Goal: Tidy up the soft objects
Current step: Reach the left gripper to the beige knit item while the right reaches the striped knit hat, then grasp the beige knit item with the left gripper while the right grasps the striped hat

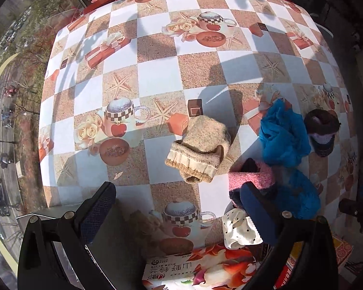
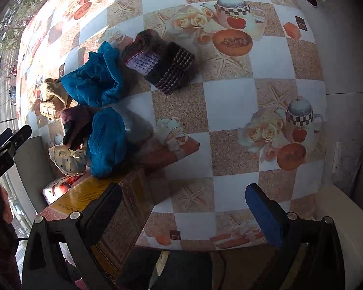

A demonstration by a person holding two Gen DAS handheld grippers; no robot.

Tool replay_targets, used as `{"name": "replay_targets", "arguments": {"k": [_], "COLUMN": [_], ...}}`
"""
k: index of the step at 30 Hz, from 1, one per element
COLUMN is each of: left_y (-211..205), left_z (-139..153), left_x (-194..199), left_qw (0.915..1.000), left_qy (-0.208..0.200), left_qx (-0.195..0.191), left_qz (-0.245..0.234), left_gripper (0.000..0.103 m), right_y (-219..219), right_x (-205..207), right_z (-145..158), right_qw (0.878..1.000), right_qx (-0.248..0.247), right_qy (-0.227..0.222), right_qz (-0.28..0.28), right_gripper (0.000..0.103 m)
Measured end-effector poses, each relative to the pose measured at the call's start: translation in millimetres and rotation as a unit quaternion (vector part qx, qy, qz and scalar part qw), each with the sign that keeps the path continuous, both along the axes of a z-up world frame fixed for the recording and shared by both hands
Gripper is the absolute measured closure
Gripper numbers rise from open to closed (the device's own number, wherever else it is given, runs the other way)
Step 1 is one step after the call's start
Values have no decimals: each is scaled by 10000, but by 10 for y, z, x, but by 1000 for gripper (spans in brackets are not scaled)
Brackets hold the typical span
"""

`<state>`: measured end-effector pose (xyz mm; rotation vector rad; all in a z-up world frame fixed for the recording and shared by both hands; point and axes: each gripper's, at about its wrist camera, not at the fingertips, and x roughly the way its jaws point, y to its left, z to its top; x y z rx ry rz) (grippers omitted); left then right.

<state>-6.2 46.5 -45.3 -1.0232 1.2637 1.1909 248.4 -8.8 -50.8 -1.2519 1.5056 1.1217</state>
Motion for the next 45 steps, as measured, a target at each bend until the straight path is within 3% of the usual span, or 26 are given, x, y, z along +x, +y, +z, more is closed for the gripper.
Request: {"name": "replay_targets", "arguments": {"k": [9, 18, 21, 30, 35, 37, 38, 39, 42, 45], "left_y": [399, 498, 493, 388, 382, 370, 373, 362, 356, 309], "left_z": [-438, -889, -905, -894, -890, -842, -800, -752, -658, -508], "left_x": [84, -12, -60, -86, -85, -46, -8, 32, 101, 42], "left_qw": [9993, 9943, 9930, 9930, 9897, 9911, 9924, 9938, 9961, 9960], "left_qy": [27, -167, -365, -389, -362, -386, -383, -385, -371, -445], "left_qx": [-282, -693, -678, -402, -641, -556, -483, -405, -370, -194], "left_qz": [254, 788, 900, 1040, 1228, 1151, 1063, 963, 704, 752], "left_gripper": [0, 0, 0, 0, 0, 11, 16, 30, 83, 84], "right_y": [700, 899, 872, 859, 810, 794, 778, 769, 746, 706], "right_x": [-115, -306, -340, -454, -459, -440, -424, -406, -335, -233], "right_z": [-265, -655, -663, -701, -704, -693, -668, -641, -531, -451], "right_qw": [9983, 9950, 9930, 9921, 9897, 9902, 9895, 9893, 9883, 9908], "right_qx": [470, 535, 653, 645, 823, 784, 795, 824, 954, 972], "right_qy": [-198, -333, -484, -543, -486, -463, -544, -559, -528, -355], "right_qz": [285, 780, 860, 930, 1065, 1061, 1075, 1065, 1067, 872], "right_gripper": [0, 0, 0, 0, 0, 1, 9, 13, 50, 57]}}
